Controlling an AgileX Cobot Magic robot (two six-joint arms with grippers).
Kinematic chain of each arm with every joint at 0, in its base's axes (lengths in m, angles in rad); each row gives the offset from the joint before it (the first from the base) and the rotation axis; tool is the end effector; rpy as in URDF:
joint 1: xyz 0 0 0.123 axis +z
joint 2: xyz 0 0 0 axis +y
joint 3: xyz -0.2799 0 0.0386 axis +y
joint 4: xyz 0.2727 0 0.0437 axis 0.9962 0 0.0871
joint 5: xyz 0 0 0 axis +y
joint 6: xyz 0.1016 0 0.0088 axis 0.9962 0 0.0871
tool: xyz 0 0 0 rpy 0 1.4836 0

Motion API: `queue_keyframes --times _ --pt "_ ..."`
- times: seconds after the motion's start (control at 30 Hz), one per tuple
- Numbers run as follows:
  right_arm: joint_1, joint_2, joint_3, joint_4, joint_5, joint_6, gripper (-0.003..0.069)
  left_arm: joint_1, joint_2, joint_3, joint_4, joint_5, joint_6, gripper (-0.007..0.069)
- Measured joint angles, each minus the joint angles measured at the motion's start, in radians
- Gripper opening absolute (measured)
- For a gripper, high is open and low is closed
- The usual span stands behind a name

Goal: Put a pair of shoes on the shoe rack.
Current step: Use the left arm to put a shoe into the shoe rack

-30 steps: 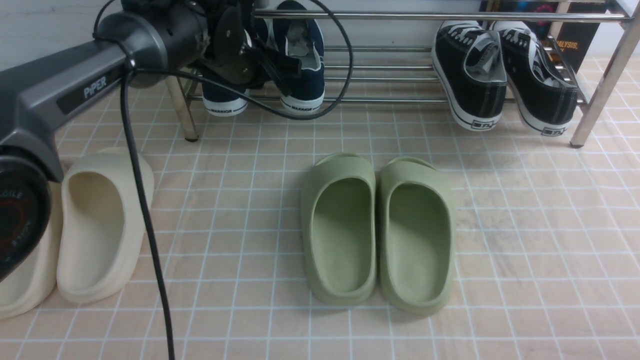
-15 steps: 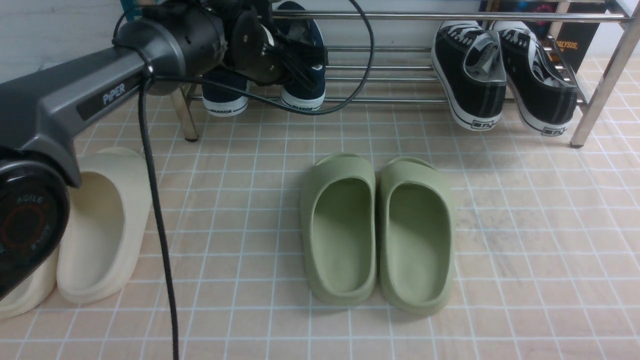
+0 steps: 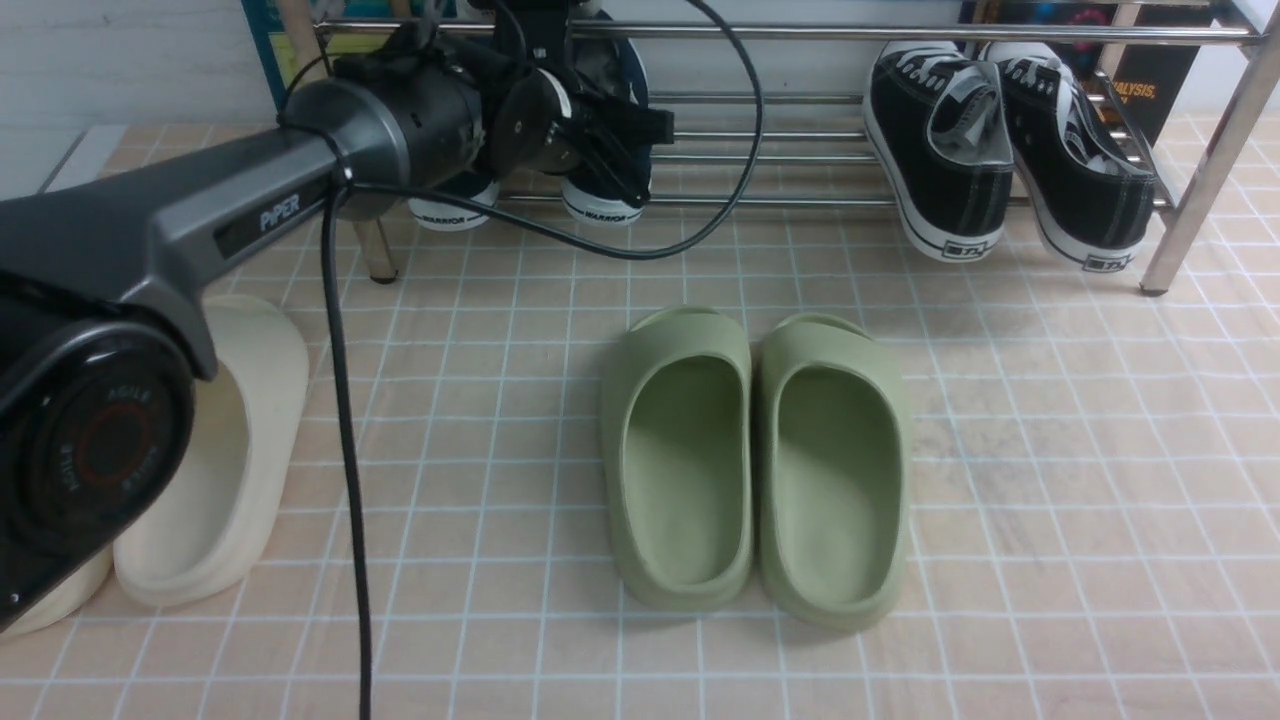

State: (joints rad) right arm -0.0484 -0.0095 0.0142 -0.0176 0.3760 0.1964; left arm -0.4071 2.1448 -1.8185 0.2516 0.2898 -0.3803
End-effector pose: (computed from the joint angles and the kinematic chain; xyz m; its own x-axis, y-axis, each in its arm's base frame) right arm 0.0901 -0.0050 0.1718 -0.2745 0.1926 -0.9421 0.1054 0.9799 0.1696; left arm 0.5033 -0.2091 0.2404 -0.4989 0.0648 -0.8642 0.2719 0.9586 -0.0850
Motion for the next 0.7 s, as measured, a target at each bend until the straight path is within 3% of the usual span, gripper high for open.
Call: queue_keyframes --times 0.4,0.7 --pt "0.0 0.0 0.0 0.0 0.0 0.0 0.0239 -0.003 -0.054 0.001 0.261 0.164 -0.185 0.0035" --pt "0.0 0.0 0.0 0.0 0.0 0.0 0.0239 0.0 -0.191 0.001 0.355 0.234 -0.208 0.0038"
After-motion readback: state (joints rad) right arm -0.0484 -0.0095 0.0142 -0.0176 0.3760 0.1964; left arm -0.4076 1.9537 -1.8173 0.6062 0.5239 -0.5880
